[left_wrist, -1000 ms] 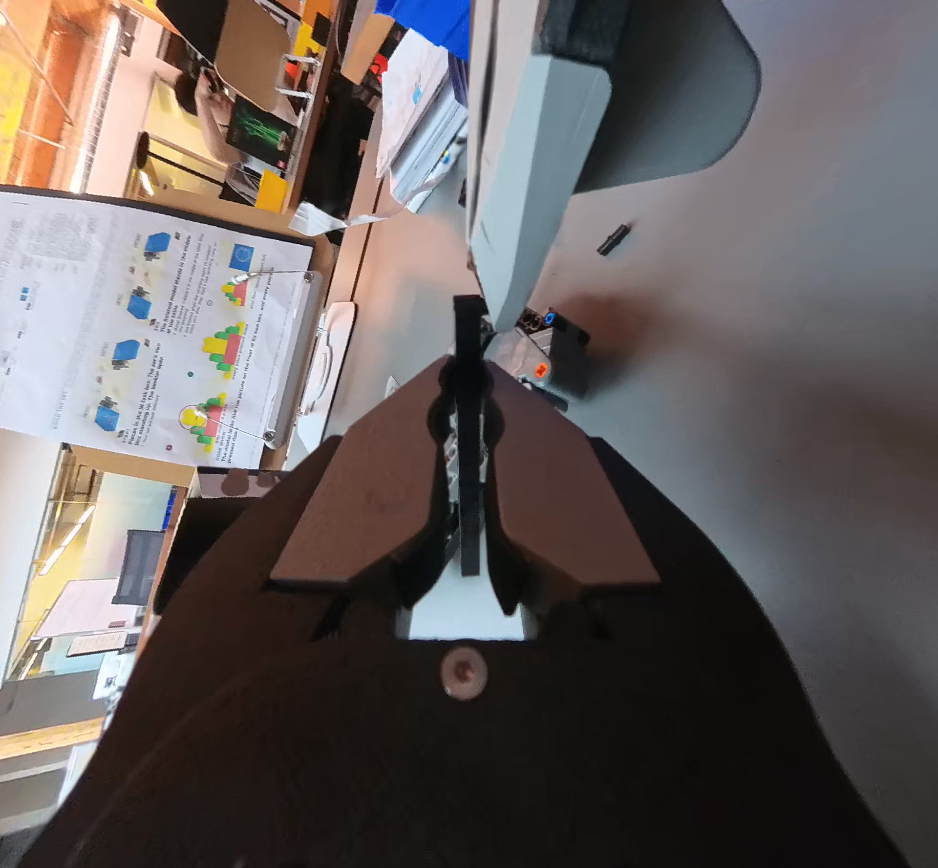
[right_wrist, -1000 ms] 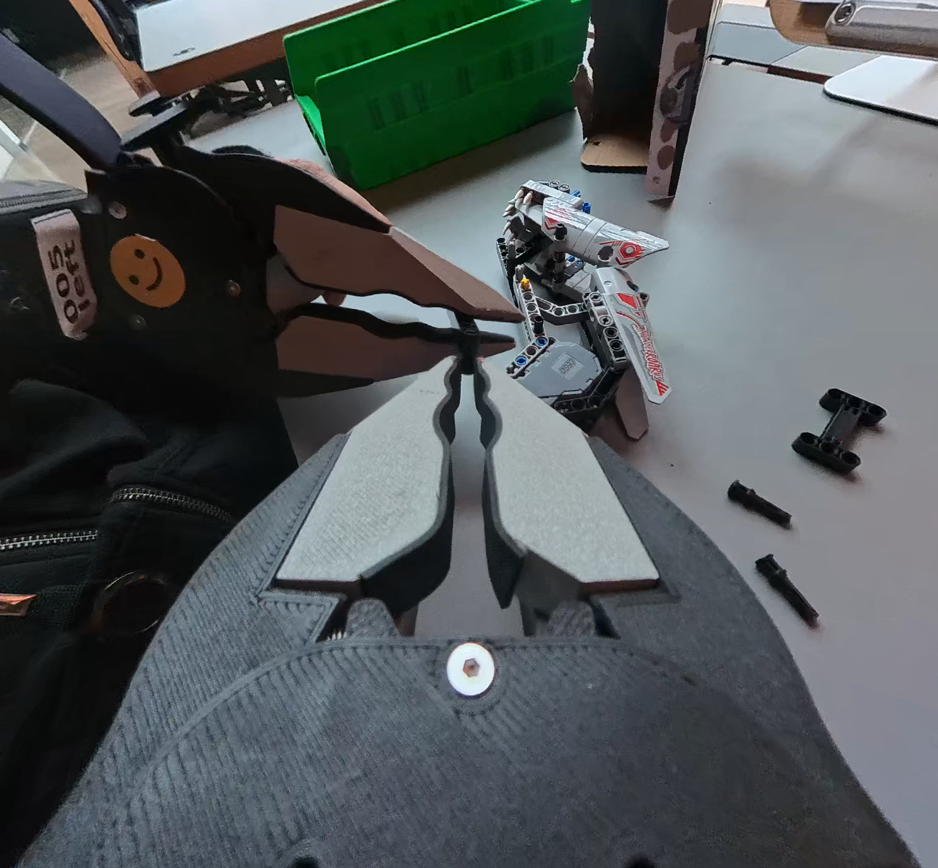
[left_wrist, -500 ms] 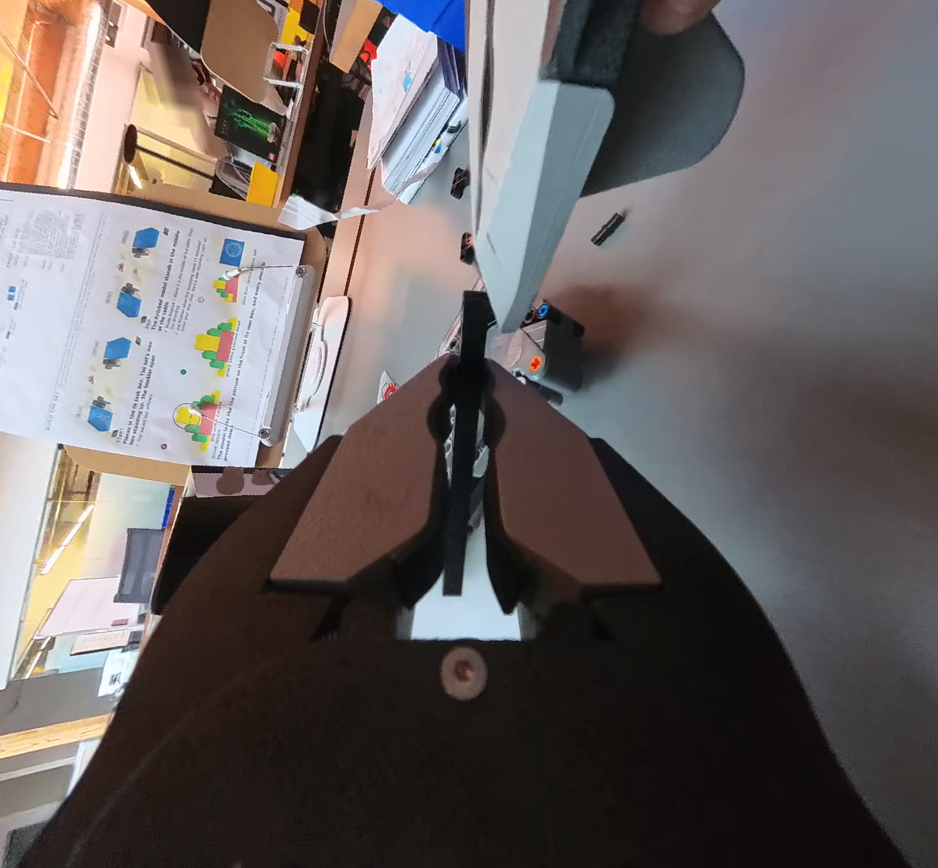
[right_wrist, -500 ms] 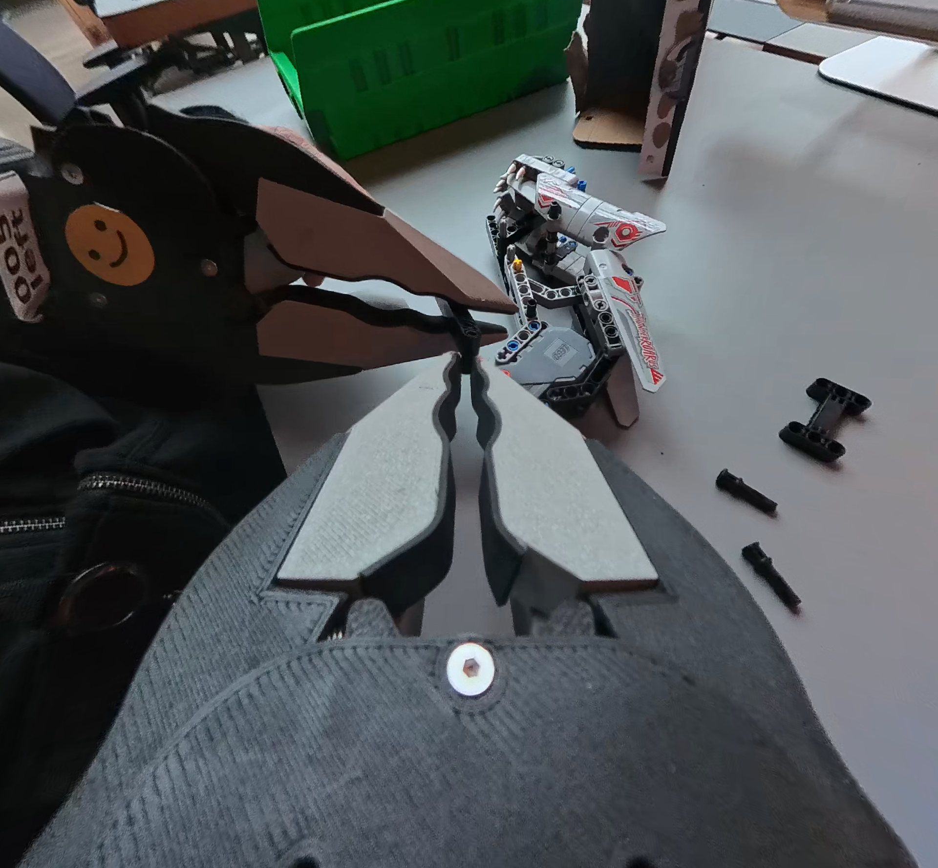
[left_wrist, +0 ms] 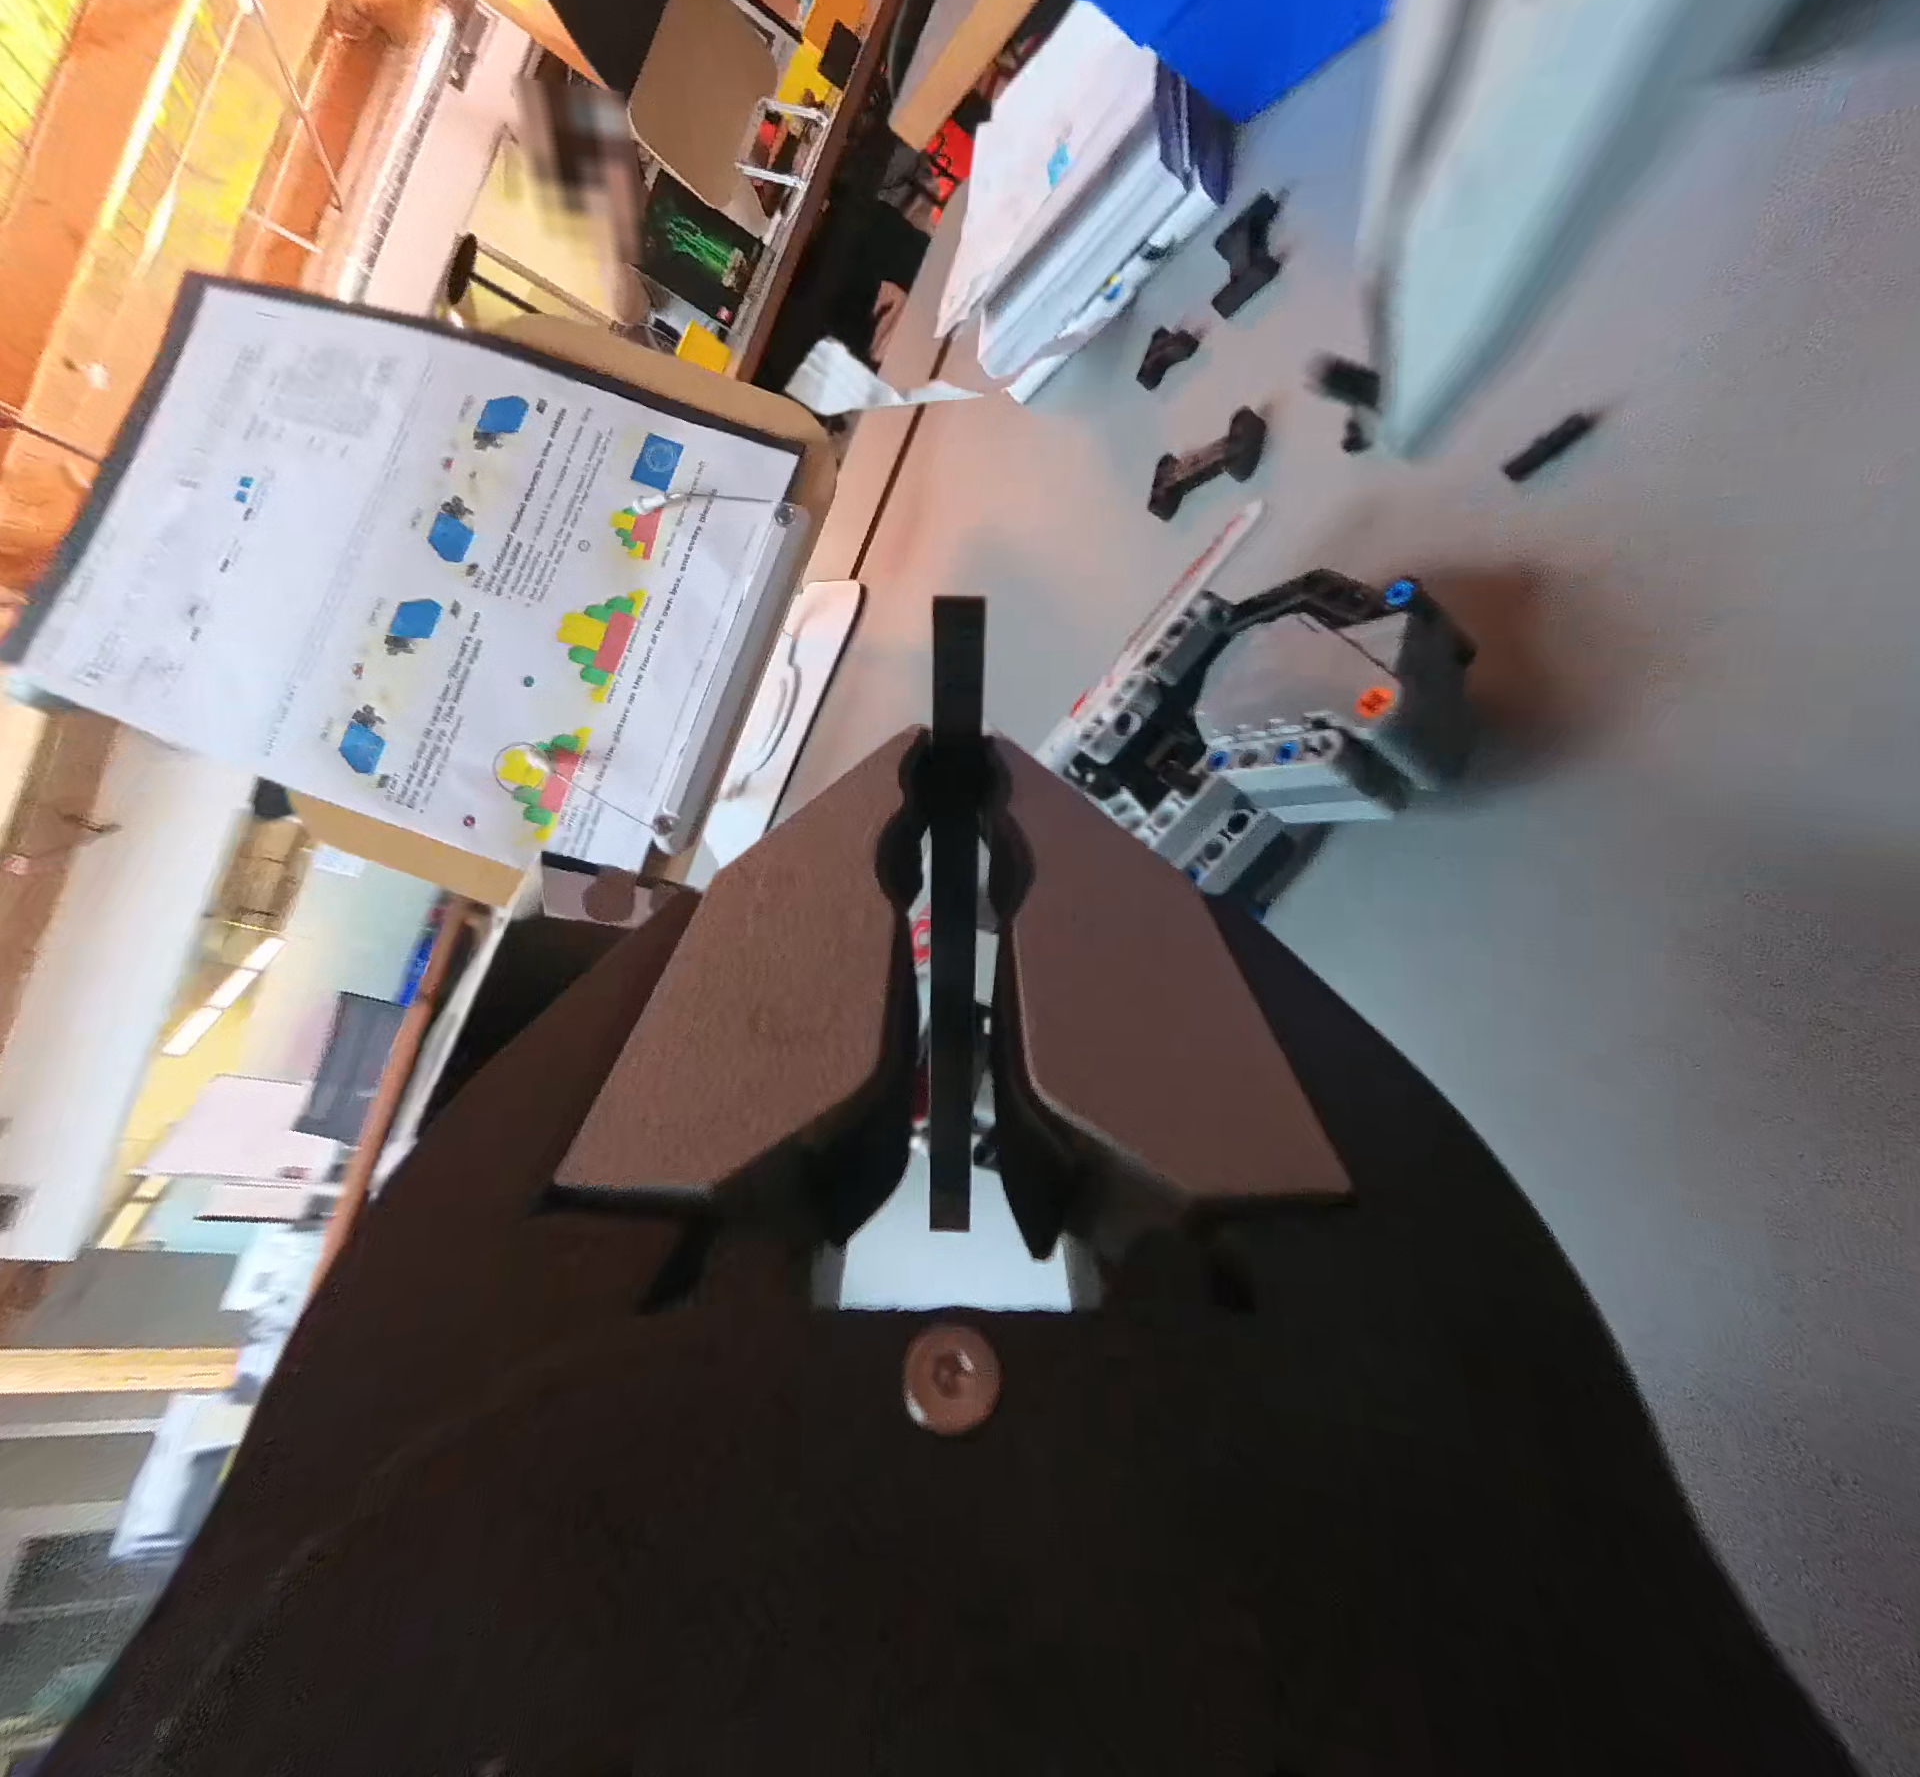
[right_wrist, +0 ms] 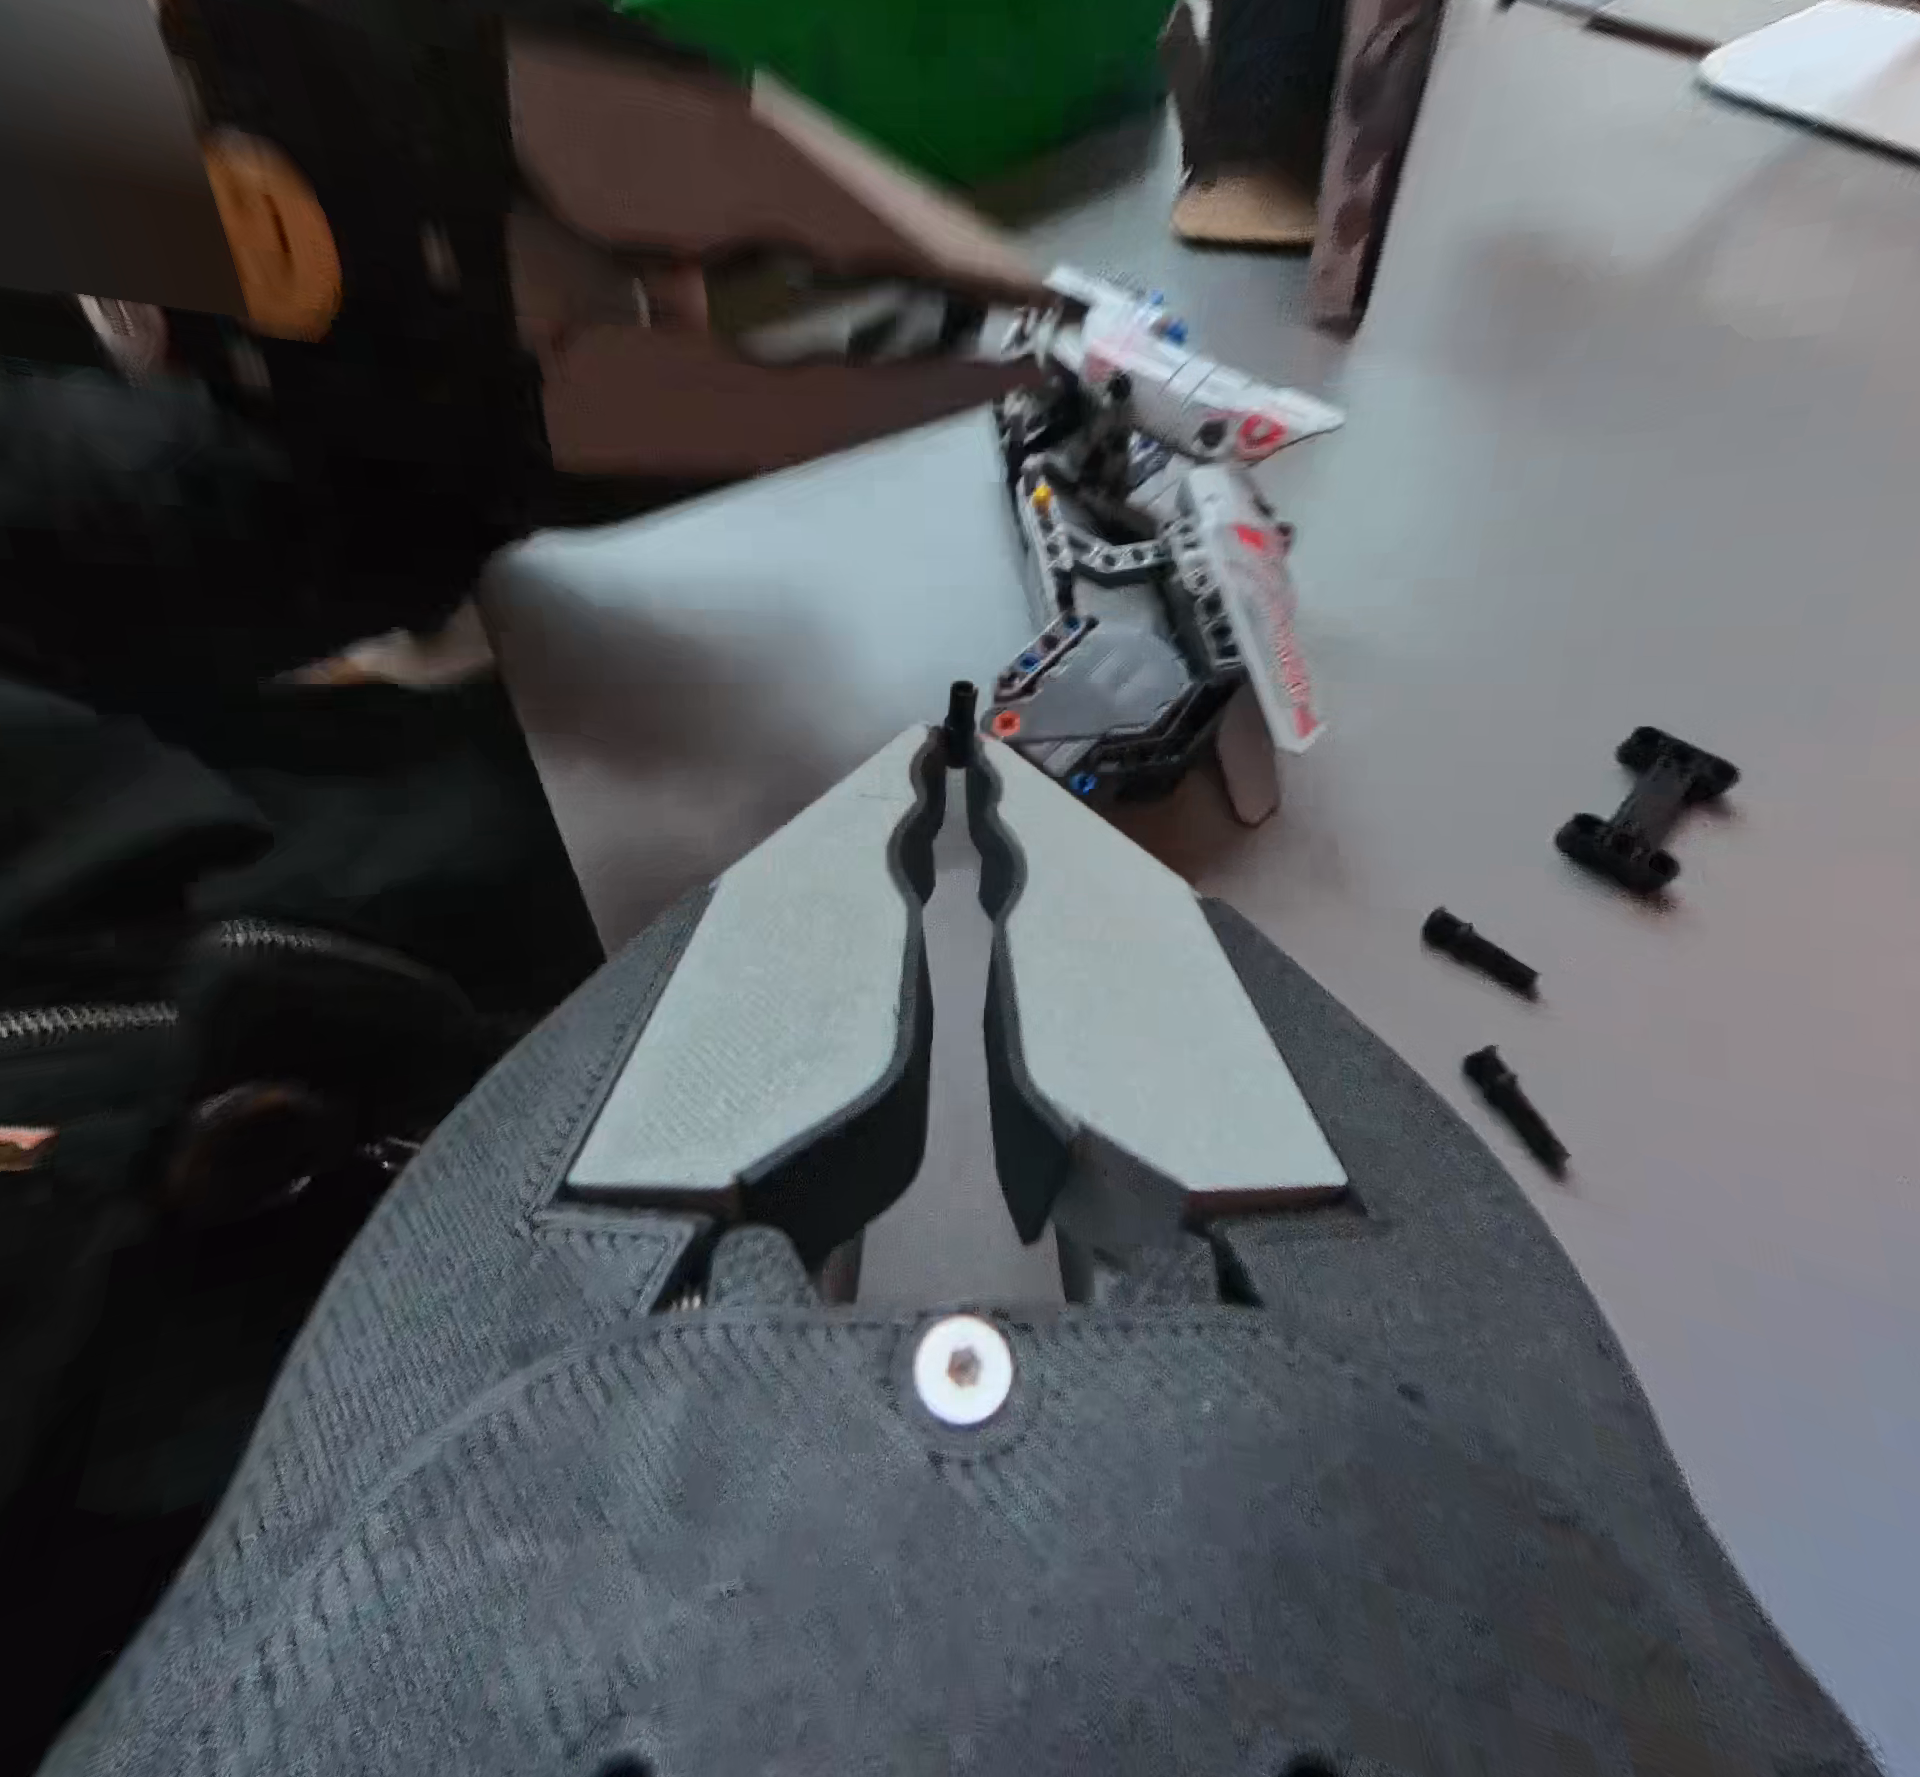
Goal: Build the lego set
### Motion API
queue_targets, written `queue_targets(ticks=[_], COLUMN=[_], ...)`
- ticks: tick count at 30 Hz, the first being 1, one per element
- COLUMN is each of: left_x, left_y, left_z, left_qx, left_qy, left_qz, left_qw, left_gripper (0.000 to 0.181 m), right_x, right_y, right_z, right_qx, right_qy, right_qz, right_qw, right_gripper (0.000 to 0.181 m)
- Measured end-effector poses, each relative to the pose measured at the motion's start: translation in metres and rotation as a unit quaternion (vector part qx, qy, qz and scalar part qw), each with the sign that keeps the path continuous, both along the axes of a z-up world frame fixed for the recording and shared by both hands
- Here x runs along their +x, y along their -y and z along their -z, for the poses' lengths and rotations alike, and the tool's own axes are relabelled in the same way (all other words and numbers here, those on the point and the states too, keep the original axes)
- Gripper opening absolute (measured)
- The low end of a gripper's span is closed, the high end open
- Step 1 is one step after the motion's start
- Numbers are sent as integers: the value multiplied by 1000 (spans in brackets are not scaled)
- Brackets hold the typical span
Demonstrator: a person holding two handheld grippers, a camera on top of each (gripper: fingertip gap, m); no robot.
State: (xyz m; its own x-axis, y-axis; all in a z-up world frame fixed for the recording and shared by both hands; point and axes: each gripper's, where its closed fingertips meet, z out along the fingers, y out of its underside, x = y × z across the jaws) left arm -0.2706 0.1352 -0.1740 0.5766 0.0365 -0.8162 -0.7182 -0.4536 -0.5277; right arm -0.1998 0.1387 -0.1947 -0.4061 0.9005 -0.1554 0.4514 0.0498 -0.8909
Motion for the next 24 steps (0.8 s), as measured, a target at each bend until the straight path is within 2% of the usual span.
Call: queue_targets(ticks=[3, 6, 10, 14, 19, 24], left_x=[10, 10, 11, 16, 20, -1], left_y=[-3, -3, -3, -5, -6, -1], left_z=[4, 4, 4, 4, 8, 13], left_qx=[-3, 1, 6, 5, -1, 0], left_qy=[-59, -57, -59, -80, -82, -67], left_qz=[8, 9, 10, 18, 23, 3], left_qw=[998, 998, 998, 997, 996, 998], left_gripper=[5, 5, 5, 5, 5, 5], right_x=[-1, -3, -2, 1, -3, -3], right_y=[-10, -18, -69, -75, -77, -89], right_z=[-8, -8, 28, 73, 64, 59], right_qx=[16, 40, 159, 139, 113, 169], right_qy=[-22, -28, 49, 158, 136, 91], right_qz=[16, 42, 126, 113, 117, 161], right_qw=[1000, 998, 978, 971, 977, 968], right_gripper=[0, 0, 8, 27, 30, 28])
